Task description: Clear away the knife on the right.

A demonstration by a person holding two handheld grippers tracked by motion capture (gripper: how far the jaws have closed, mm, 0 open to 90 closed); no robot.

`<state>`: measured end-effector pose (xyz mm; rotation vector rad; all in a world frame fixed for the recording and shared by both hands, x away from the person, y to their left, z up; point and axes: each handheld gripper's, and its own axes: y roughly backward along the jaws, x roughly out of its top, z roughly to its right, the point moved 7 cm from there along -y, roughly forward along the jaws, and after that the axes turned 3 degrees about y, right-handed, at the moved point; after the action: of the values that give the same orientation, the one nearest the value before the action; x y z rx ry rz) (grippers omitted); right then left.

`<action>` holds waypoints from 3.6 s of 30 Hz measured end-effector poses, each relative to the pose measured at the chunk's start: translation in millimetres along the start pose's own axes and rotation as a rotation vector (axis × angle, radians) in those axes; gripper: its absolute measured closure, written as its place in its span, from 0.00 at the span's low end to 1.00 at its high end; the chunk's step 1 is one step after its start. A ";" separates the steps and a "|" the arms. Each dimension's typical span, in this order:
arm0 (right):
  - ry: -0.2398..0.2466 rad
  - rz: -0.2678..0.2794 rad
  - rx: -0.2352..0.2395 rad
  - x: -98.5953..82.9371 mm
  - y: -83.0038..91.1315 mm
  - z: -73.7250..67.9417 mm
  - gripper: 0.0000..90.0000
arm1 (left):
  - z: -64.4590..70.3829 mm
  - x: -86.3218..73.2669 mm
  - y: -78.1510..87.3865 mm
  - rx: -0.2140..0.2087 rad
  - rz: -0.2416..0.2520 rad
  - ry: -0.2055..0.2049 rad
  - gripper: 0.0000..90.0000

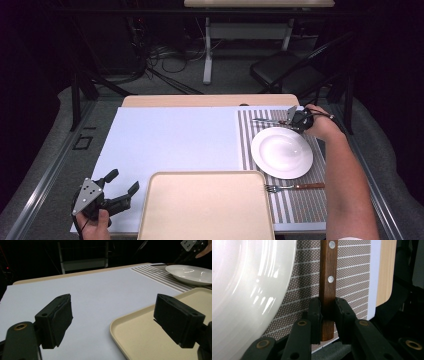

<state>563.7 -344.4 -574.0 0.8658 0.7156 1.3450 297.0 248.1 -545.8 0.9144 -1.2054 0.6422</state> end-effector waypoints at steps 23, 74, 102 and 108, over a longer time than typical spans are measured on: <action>-0.279 0.039 -0.015 4.8 63.3 -14.0 0.84 | 2.9 5.0 -7.5 -0.033 -0.011 0.029 0.17; -0.965 0.042 0.141 33.8 153.9 -156.7 0.84 | 10.5 5.9 -10.0 -0.108 0.004 -0.007 0.17; -1.031 0.092 0.213 61.8 175.6 -227.2 0.84 | 13.8 6.1 -9.9 -0.117 -0.001 -0.021 0.17; -1.026 0.123 0.238 72.5 178.8 -243.2 0.84 | 13.9 6.0 -9.8 -0.116 0.000 -0.021 0.17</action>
<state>272.5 -241.4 -542.8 1.6206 0.0046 0.7451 299.7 230.9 -541.2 0.8252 -1.2483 0.5583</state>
